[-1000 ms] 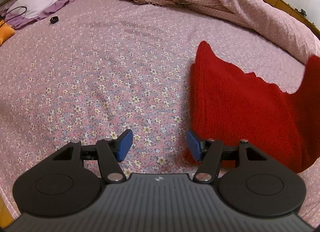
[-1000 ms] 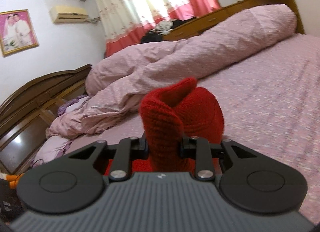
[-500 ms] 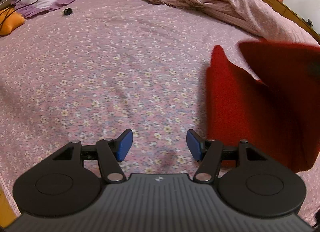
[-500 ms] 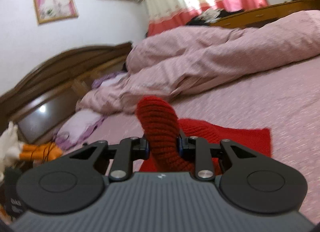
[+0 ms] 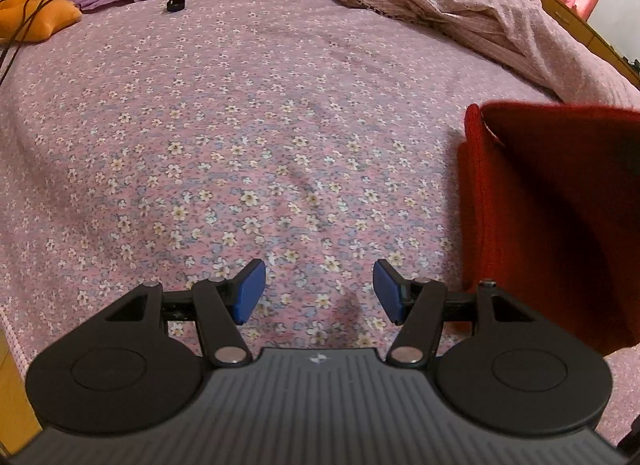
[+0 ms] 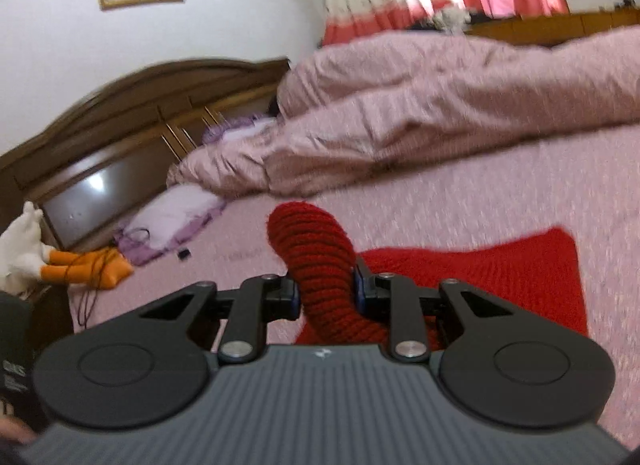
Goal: Fold small clothes
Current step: 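Fold the held red edge over the cardigan with the right tool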
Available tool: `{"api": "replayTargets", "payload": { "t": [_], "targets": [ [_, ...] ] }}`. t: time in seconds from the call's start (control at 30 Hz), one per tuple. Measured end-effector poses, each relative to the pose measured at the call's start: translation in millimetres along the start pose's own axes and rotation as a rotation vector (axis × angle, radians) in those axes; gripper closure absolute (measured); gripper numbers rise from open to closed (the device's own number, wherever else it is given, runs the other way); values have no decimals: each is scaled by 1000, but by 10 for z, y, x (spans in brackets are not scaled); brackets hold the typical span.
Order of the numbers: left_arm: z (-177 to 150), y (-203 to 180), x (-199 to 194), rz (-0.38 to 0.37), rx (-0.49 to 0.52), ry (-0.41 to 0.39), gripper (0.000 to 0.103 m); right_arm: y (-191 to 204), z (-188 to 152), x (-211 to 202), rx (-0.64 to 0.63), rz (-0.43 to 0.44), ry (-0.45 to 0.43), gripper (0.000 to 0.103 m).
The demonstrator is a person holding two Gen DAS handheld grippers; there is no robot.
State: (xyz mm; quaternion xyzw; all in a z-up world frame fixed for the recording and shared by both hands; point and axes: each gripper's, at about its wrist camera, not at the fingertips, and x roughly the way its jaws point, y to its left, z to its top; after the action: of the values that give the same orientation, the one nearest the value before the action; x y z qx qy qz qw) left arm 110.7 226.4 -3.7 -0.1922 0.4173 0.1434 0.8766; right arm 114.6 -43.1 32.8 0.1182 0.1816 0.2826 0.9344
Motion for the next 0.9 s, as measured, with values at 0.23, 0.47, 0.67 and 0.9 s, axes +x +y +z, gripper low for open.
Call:
{"api": "replayTargets", "payload": {
  "t": [0.23, 0.47, 0.67, 0.9],
  "targets": [
    [11, 35, -37, 7, -6, -8, 38, 140, -301, 268, -16, 57, 154, 75],
    [49, -71, -169, -16, 19, -33, 38, 194, -375, 245, -11, 55, 233, 69],
    [155, -287, -372, -78, 55, -78, 38, 160, -284, 30, 33, 52, 246, 57],
    [231, -580, -606, -141, 109, -130, 38, -4, -161, -328, 144, 148, 235, 48]
  ]
}}
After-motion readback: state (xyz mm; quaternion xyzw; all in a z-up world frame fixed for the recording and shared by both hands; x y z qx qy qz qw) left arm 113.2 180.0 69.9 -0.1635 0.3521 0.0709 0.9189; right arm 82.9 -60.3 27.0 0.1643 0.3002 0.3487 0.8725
